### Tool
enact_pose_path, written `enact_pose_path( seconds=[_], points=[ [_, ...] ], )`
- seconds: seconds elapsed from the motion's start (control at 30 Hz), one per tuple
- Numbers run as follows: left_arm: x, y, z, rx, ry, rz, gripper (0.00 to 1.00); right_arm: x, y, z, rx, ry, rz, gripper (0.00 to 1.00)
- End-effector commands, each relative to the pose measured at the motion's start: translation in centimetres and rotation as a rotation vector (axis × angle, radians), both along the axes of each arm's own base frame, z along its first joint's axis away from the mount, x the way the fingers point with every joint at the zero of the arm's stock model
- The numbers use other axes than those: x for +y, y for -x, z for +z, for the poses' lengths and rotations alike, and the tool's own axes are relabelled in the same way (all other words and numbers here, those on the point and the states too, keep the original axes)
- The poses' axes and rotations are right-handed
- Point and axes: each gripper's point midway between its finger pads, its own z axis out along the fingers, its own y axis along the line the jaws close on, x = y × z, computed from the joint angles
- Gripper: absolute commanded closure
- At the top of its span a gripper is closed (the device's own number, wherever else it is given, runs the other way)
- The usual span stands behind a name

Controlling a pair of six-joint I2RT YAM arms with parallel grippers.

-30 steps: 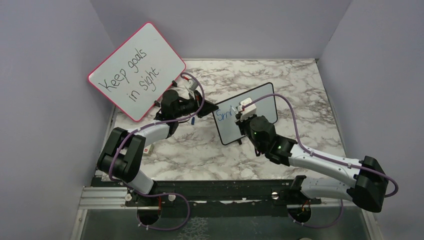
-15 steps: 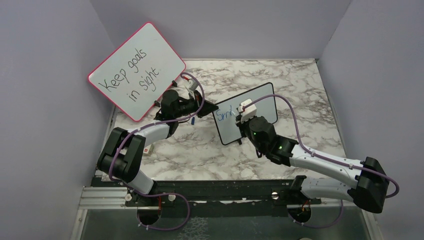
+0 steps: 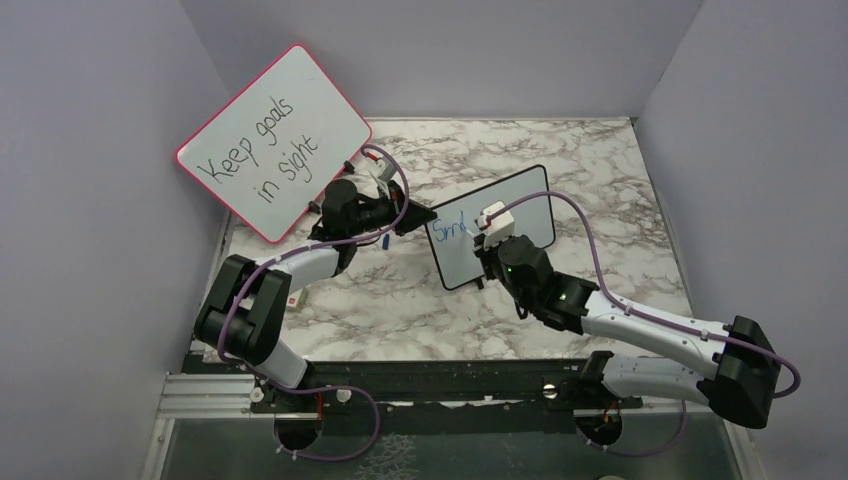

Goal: Write a sentence on the whiteboard

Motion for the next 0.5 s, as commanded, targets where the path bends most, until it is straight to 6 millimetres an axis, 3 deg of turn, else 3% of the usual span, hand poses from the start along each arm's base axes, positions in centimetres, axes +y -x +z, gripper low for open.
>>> enact_pose_path(
  seconds=[0.0,0.47],
  points=[
    [-0.6,0.8,0.3,-0.003,-0.001,-0.05,1.0,-0.4,0.4,-0.8,0.028,0.01,0.004,0.99],
    [-0.6,0.8,0.2,0.0,-0.002,-0.052,1.0,-0.9,-0.3,0.7,-0.041,-0.02,-0.032,0.99]
  ],
)
